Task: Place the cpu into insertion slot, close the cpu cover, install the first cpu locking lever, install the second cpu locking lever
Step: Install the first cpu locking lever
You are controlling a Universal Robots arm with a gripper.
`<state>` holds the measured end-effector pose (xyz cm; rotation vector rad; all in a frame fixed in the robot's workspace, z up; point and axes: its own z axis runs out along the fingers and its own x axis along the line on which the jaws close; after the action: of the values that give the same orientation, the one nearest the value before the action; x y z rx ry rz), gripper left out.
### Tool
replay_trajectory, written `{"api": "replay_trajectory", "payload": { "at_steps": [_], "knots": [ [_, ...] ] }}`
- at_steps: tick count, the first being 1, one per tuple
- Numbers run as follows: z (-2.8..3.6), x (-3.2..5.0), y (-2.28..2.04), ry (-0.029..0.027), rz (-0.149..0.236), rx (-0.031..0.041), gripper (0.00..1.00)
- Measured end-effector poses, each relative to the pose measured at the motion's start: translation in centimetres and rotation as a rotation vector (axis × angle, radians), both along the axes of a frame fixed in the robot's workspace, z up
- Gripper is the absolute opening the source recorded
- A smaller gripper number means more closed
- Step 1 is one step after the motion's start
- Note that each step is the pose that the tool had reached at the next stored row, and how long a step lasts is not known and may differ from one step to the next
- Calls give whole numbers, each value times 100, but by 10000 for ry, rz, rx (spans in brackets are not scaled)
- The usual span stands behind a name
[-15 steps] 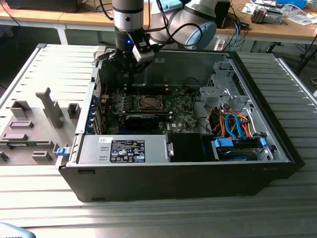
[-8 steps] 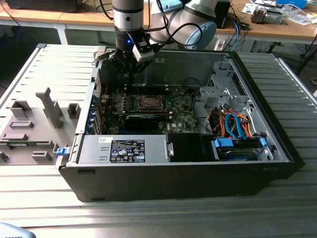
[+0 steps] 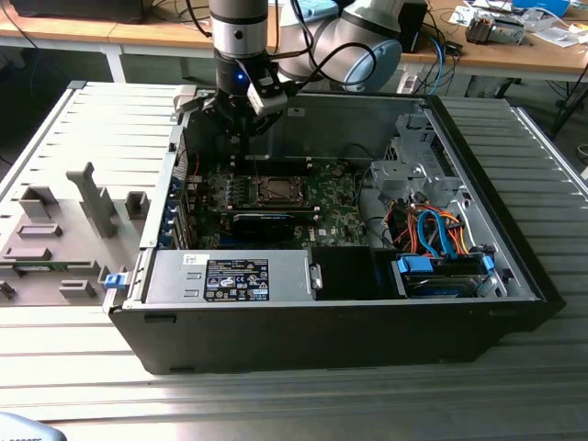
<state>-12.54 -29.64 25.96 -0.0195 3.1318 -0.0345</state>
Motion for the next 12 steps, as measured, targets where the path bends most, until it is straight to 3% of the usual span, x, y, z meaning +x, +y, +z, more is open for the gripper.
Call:
{"api": "replay_trajectory", "payload": {
  "at_steps": [12],
  "knots": [
    [0,84,0,1,-1,0,11]
  ]
}}
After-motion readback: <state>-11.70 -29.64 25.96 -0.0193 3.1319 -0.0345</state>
